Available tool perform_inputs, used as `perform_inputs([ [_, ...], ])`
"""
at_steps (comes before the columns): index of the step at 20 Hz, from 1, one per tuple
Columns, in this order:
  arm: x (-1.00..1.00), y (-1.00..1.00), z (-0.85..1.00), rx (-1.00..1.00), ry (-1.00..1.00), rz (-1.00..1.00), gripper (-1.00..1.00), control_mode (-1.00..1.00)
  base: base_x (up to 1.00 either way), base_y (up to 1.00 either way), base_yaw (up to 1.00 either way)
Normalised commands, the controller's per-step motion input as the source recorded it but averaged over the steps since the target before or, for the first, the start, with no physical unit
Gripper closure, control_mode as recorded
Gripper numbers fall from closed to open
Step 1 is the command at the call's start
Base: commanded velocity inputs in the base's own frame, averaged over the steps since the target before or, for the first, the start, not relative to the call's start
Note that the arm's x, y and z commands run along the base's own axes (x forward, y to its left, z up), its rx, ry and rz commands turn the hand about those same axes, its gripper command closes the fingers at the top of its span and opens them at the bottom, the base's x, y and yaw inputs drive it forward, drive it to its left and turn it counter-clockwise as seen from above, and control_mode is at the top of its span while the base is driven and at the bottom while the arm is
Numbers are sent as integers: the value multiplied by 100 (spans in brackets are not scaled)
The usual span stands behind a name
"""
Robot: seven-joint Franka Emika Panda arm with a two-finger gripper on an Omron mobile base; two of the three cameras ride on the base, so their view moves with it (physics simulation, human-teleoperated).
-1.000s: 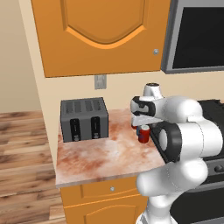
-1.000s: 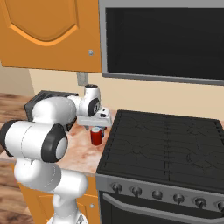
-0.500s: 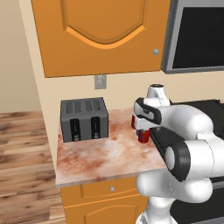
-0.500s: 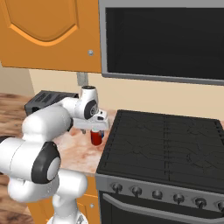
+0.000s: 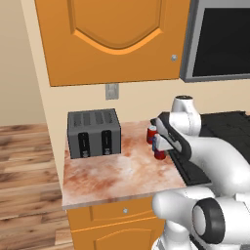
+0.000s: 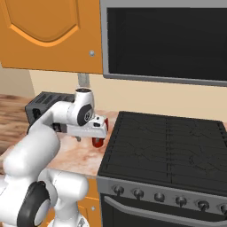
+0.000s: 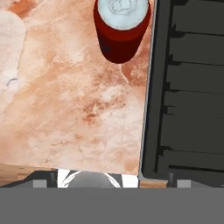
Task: Four empty soda cans are scattered around the kitchen. Gather all the cans and cluster them next to the stove for recycling.
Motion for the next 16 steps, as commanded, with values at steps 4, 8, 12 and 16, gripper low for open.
perform_inputs([
  [4,-54,0,35,0,0,0,-100,-100,0,0,0],
  [8,-42,0,22,0,0,0,-100,-100,0,0,0],
  [12,-30,0,16,0,0,0,-100,-100,0,0,0],
  [16,-17,0,25,0,0,0,-100,-100,0,0,0],
])
